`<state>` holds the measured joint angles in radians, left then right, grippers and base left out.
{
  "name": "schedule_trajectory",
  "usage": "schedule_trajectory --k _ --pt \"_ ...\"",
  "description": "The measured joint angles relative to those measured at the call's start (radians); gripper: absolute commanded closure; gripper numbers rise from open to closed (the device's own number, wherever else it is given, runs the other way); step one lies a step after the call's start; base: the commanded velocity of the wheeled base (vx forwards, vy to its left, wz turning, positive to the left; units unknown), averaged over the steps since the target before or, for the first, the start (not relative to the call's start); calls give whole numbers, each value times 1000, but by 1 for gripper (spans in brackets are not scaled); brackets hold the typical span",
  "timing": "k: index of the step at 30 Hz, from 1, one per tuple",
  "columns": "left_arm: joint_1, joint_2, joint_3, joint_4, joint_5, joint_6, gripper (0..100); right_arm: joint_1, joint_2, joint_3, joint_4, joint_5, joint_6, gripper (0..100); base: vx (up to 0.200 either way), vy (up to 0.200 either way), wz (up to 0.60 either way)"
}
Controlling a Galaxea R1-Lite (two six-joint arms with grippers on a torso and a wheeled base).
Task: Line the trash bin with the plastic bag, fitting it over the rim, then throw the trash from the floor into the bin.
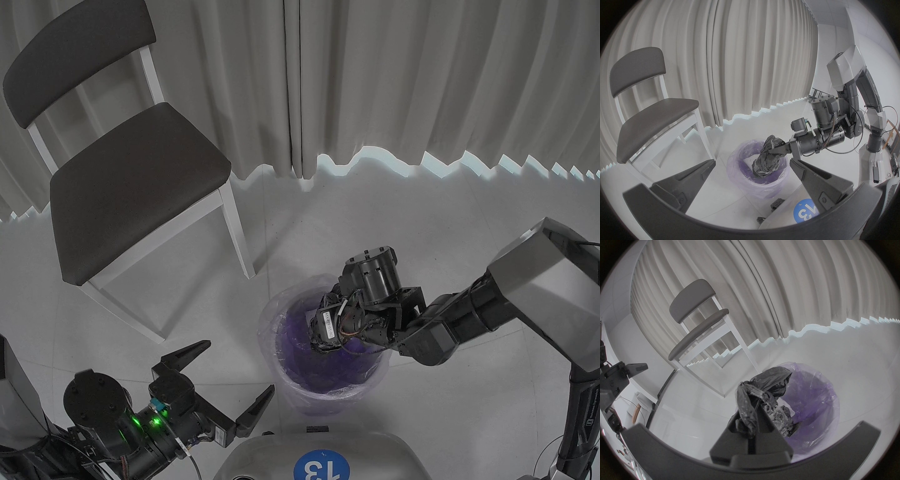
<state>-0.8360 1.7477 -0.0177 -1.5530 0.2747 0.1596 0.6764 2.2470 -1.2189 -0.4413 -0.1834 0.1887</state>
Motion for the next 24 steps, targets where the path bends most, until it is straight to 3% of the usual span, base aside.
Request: schedule_trajectory --k 10,24 --pt "-3 0 0 0 -2 3 0 -28 91 -90 34 3 -13 100 0 0 0" --pt "-3 -1 0 0 -2 3 0 10 130 14 29 0 -16 100 0 0 0"
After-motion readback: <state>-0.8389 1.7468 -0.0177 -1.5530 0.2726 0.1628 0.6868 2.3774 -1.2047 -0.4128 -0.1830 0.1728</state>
